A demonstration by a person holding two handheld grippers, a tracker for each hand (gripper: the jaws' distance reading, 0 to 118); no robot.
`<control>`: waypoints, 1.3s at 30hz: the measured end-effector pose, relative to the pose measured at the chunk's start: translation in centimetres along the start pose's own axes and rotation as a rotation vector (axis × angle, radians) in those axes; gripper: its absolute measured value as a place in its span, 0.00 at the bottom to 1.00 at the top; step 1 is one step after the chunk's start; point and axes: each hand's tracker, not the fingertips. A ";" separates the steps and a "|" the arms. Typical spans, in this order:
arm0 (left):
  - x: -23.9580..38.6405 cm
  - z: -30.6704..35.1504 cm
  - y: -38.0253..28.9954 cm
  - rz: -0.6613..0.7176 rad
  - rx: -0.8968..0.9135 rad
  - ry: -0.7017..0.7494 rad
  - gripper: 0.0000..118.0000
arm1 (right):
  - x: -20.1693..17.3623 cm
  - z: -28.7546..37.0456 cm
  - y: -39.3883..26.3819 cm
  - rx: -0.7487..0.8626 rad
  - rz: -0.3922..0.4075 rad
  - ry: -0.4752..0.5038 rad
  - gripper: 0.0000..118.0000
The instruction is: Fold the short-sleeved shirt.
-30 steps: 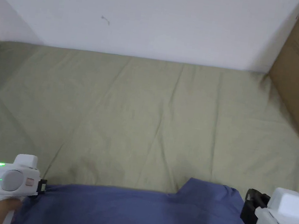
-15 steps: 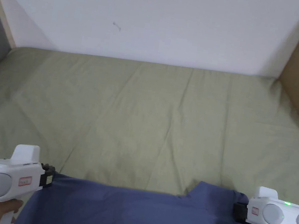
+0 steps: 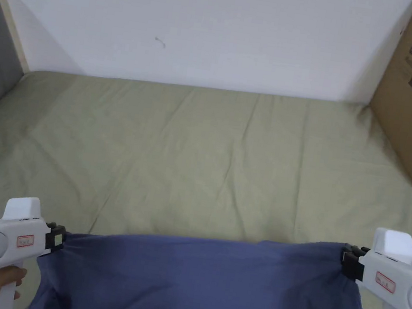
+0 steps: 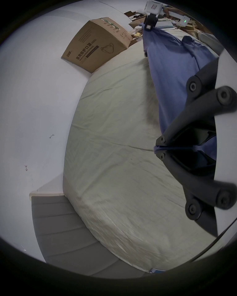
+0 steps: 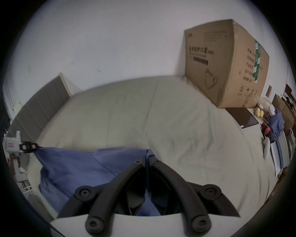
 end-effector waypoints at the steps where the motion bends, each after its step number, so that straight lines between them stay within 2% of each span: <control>1: -0.1 1.3 -0.3 0.003 0.005 0.003 0.00 | -0.1 1.7 -0.3 0.015 -0.004 0.013 0.00; 7: -2.1 5.2 -3.4 0.035 0.016 -0.010 0.00 | -0.4 9.0 -4.5 0.044 -0.048 0.050 0.00; 12: -4.6 6.3 -7.6 0.054 -0.021 -0.006 0.00 | -0.2 11.4 -9.7 0.005 -0.093 0.056 0.00; 17: -3.7 8.5 -12.3 0.054 -0.085 0.015 0.00 | -0.1 11.0 -15.2 -0.099 -0.135 0.009 0.00; 20: -3.6 8.5 -14.7 0.047 -0.114 0.031 0.00 | 0.6 9.3 -18.0 -0.164 -0.108 -0.066 0.00; 23: -3.2 8.0 -16.6 0.024 -0.142 0.048 0.00 | 1.2 7.7 -19.9 -0.214 -0.144 -0.092 0.00; 27: -3.3 6.9 -17.9 -0.066 -0.170 0.096 0.02 | 1.1 7.0 -20.6 -0.235 -0.162 -0.119 0.02; 29: -2.7 7.7 -17.9 -0.075 -0.162 0.102 0.15 | 0.8 7.8 -20.0 -0.212 -0.163 -0.123 0.13; 30: -2.5 8.1 -17.7 -0.085 -0.160 0.106 0.18 | 0.6 8.2 -19.5 -0.198 -0.158 -0.127 0.17; 31: -2.3 8.6 -17.4 -0.094 -0.158 0.110 0.18 | 0.1 8.7 -18.9 -0.175 -0.132 -0.152 0.17; 32: -2.1 9.0 -17.1 -0.100 -0.157 0.095 0.33 | -0.2 9.1 -18.2 -0.154 -0.105 -0.168 0.35; 33: -1.8 9.6 -16.7 -0.094 -0.133 0.071 0.58 | -0.6 9.6 -17.4 -0.125 -0.071 -0.180 0.61; 34: -1.3 10.5 -16.2 -0.090 -0.095 0.038 0.74 | -1.3 10.2 -16.3 -0.076 -0.049 -0.193 0.74; 35: -0.8 11.3 -15.6 -0.091 -0.052 0.019 0.85 | -2.0 10.9 -15.4 -0.026 -0.034 -0.196 0.79; 36: -0.1 12.4 -14.9 -0.092 0.003 0.010 0.90 | -2.6 11.6 -14.1 0.023 -0.022 -0.186 0.79; 39: 2.1 15.4 -12.3 -0.088 0.166 -0.012 0.90 | -4.6 13.9 -10.4 0.167 -0.009 -0.153 0.79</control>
